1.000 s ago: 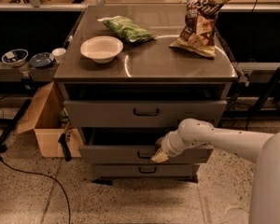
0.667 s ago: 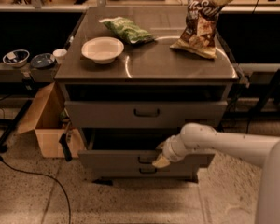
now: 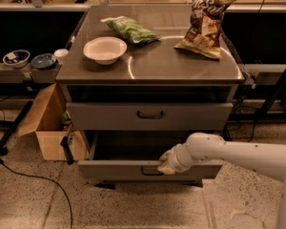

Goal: Open middle drawer

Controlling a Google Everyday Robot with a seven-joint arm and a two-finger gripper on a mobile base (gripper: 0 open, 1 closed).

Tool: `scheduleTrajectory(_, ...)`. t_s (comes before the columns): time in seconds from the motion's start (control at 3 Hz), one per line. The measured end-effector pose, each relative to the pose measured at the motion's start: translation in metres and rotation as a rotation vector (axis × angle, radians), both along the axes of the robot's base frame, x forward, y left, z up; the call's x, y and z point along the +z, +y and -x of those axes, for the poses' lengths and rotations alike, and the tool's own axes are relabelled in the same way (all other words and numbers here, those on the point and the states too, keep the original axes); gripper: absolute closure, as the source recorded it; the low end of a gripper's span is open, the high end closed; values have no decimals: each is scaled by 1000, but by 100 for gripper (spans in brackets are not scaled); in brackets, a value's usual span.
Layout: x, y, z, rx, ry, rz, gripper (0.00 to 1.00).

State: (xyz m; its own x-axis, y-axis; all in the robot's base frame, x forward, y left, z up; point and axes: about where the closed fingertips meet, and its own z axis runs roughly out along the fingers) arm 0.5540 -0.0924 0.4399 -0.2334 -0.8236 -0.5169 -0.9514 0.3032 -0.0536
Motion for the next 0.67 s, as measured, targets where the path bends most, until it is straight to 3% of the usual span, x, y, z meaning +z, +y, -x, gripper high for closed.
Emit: scheduleTrajectory(0.67,3,1,6,-12,-3,-6,100)
